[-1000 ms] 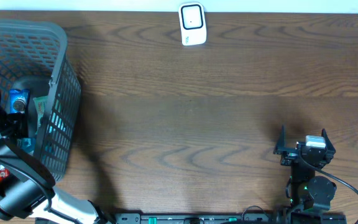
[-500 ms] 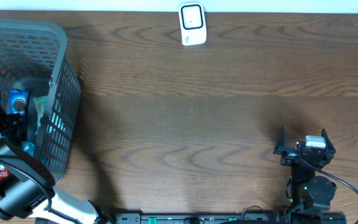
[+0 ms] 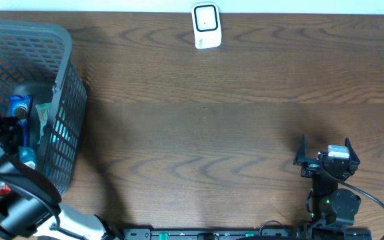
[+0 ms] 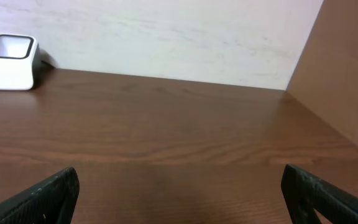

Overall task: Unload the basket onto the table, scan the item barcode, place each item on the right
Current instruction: 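Grasp the teal bottle with the left gripper and lift it out, then carry the teal bottle under the white scanner with the left gripper, then set the teal bottle on the table center and release it, then reach the left gripper into the basket and grasp the mint-green wipes pack, then carry the wipes pack under the scanner with the left gripper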

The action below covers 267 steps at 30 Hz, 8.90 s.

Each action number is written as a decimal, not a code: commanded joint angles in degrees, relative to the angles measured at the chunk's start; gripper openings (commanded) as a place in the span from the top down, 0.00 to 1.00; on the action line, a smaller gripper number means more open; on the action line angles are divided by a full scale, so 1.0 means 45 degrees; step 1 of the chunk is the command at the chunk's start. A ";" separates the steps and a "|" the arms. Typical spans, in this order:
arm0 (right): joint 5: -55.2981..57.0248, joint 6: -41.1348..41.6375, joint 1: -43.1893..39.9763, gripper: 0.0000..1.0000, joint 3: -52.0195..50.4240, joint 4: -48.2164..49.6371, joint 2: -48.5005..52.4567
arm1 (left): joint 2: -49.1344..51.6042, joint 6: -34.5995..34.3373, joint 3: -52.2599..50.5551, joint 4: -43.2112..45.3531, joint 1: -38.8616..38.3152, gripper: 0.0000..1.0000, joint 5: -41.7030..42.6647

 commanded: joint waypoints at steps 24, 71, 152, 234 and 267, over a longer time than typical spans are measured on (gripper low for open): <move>0.0068 0.0083 0.0112 0.01 -0.0019 -0.0029 -0.0068 | -0.5459 0.1331 0.2637 0.2545 -0.0039 0.65 0.6426; 0.0068 0.0083 0.0112 0.01 -0.0019 -0.0029 -0.0068 | 0.0889 -1.0652 0.2633 0.3162 -1.5416 0.64 0.0918; 0.0068 0.0083 0.0112 0.01 -0.0019 -0.0029 -0.0068 | -0.4036 0.4527 0.2701 0.1972 -0.2244 0.02 -0.0554; 0.0068 0.0083 0.0107 0.01 -0.0019 -0.0029 -0.0068 | -0.9666 0.7558 -0.1054 0.7402 -0.2744 0.93 0.9301; 0.0068 0.0083 0.0112 0.01 -0.0019 -0.0029 -0.0068 | 0.2113 0.7563 -0.2152 1.2269 -1.8744 0.88 0.4692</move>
